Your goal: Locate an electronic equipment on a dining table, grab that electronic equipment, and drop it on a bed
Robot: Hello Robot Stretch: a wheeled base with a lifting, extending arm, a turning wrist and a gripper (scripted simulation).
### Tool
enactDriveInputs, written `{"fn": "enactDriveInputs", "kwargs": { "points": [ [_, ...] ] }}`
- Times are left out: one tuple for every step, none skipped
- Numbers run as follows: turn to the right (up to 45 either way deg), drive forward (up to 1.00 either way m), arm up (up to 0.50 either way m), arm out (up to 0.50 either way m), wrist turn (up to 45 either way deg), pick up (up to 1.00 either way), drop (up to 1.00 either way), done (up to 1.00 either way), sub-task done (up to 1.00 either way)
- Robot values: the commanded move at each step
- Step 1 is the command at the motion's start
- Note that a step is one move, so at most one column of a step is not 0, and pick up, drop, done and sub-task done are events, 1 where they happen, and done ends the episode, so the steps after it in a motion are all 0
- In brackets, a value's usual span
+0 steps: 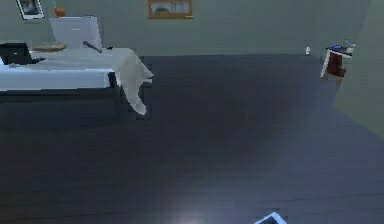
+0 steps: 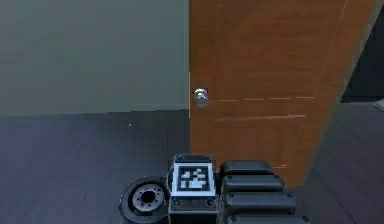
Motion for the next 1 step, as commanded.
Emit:
{"fn": "enactDriveInputs", "kwargs": {
  "points": [
    [0.0,1.00,0.00,0.00,0.0,0.00,0.00,0.00,0.00]
  ]
}}
